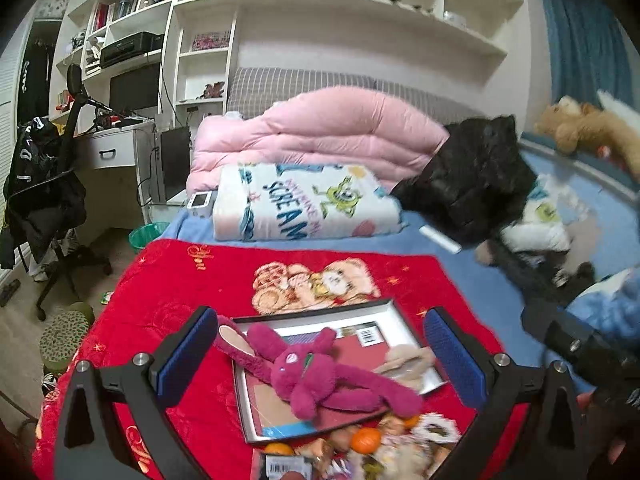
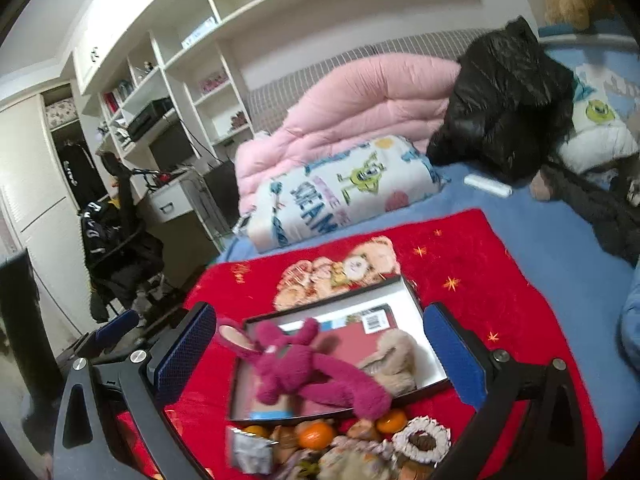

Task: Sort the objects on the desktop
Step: 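Lower the rabbit and beige plush into the tray and open both grippers, then move the left gripper to the gold-wrapped triangular snack while the right gripper approaches the white plush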

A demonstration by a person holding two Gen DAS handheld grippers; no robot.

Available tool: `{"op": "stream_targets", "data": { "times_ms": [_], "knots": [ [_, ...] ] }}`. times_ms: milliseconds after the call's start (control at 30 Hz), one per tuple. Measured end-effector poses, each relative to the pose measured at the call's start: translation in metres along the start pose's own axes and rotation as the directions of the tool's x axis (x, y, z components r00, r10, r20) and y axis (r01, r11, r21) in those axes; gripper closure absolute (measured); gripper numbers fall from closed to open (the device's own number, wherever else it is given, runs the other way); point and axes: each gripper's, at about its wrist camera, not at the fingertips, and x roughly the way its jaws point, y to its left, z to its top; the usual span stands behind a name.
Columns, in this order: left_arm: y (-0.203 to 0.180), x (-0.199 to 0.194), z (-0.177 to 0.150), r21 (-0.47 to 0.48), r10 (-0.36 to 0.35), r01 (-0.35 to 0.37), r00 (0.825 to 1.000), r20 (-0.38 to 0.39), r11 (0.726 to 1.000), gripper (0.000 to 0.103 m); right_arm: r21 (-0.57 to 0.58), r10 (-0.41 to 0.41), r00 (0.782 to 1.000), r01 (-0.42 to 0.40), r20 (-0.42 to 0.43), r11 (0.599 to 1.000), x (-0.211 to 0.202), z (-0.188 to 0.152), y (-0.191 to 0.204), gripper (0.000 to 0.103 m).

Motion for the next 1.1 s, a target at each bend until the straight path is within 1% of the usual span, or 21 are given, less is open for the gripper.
{"op": "stream_targets", "data": {
  "times_ms": [133, 200, 333, 433, 500, 567, 600, 667, 700, 733, 767, 833, 900, 933, 1000, 1033, 1067, 1100],
  "knots": [
    [0.000, -0.052, 0.015, 0.023, 0.001, -0.001, 0.999, 0.040, 1.000, 0.000, -0.036, -0.018, 0.999, 0.019, 0.043, 0.999, -0.050, 0.012, 0.022, 0.000],
    [0.000, -0.073, 0.017, 0.056, 0.016, -0.019, 0.999, 0.052, 0.998, 0.000, -0.043, -0.027, 0.998, 0.029, 0.063, 0.999, -0.069, 0.014, 0.028, 0.000],
    [0.003, -0.102, 0.004, 0.113, 0.117, -0.126, 0.990, 0.085, 0.986, 0.000, -0.039, -0.080, 0.987, 0.086, 0.137, 0.995, -0.110, 0.011, 0.034, 0.000],
    [0.011, -0.112, -0.014, 0.145, 0.129, -0.140, 0.988, 0.081, 0.980, 0.000, -0.022, -0.084, 0.983, 0.089, 0.165, 0.996, -0.129, -0.002, 0.030, 0.000],
    [0.020, -0.114, -0.027, 0.147, 0.142, -0.154, 0.986, 0.089, 0.977, 0.000, -0.009, -0.088, 0.981, 0.091, 0.174, 0.996, -0.134, -0.013, 0.026, 0.000],
    [0.030, -0.112, -0.039, 0.121, 0.139, -0.149, 0.986, 0.091, 0.981, 0.000, 0.005, -0.092, 0.981, 0.092, 0.171, 0.996, -0.134, -0.027, 0.021, 0.000],
    [0.038, -0.110, -0.046, 0.098, 0.123, -0.131, 0.989, 0.088, 0.987, 0.000, 0.011, -0.092, 0.982, 0.092, 0.164, 0.996, -0.132, -0.033, 0.019, 0.000],
    [0.049, -0.103, -0.060, 0.074, 0.115, -0.120, 0.991, 0.067, 0.990, 0.000, 0.014, -0.082, 0.987, 0.081, 0.141, 0.997, -0.126, -0.046, 0.015, 0.000],
    [0.055, -0.097, -0.066, 0.070, 0.122, -0.126, 0.991, 0.050, 0.990, 0.000, 0.006, -0.071, 0.989, 0.071, 0.127, 0.997, -0.124, -0.052, 0.013, 0.000],
    [0.060, -0.091, -0.074, 0.071, 0.135, -0.136, 0.990, 0.028, 0.988, 0.000, -0.020, -0.057, 0.992, 0.060, 0.111, 0.998, -0.118, -0.067, 0.011, 0.000],
    [0.064, -0.085, -0.080, 0.073, 0.151, -0.151, 0.988, 0.002, 0.986, 0.000, -0.020, -0.057, 0.992, 0.060, 0.111, 0.998, -0.118, -0.067, 0.011, 0.000],
    [0.075, -0.074, -0.094, 0.064, 0.186, -0.183, 0.982, -0.044, 0.981, 0.000, -0.019, -0.051, 0.996, 0.053, 0.078, 0.998, -0.107, -0.081, 0.008, 0.000],
    [0.084, -0.065, -0.106, 0.050, 0.186, -0.182, 0.977, -0.102, 0.982, 0.000, -0.012, -0.037, 0.998, 0.037, 0.043, 0.999, -0.092, -0.088, 0.007, 0.000],
    [0.086, -0.062, -0.109, 0.051, 0.187, -0.182, 0.975, -0.119, 0.982, 0.000, -0.014, -0.029, 0.999, 0.029, 0.015, 0.999, -0.082, -0.092, 0.009, 0.000],
    [0.090, -0.058, -0.117, 0.054, 0.198, -0.193, 0.970, -0.142, 0.980, 0.000, -0.022, -0.026, 1.000, 0.025, -0.014, 0.999, -0.069, -0.098, 0.013, 0.000],
    [0.092, -0.058, -0.120, 0.053, 0.198, -0.192, 0.969, -0.149, 0.980, 0.000, -0.029, -0.013, 0.999, 0.011, -0.049, 1.000, -0.061, -0.107, 0.017, 0.000],
    [0.093, -0.059, -0.123, 0.049, 0.192, -0.186, 0.969, -0.158, 0.981, 0.000, -0.029, -0.013, 0.999, 0.011, -0.049, 1.000, -0.061, -0.107, 0.017, 0.000],
    [0.094, -0.059, -0.127, 0.042, 0.178, -0.173, 0.969, -0.173, 0.984, 0.000, -0.034, -0.008, 0.998, 0.006, -0.067, 0.999, -0.057, -0.110, 0.019, 0.000]
  ]
}}
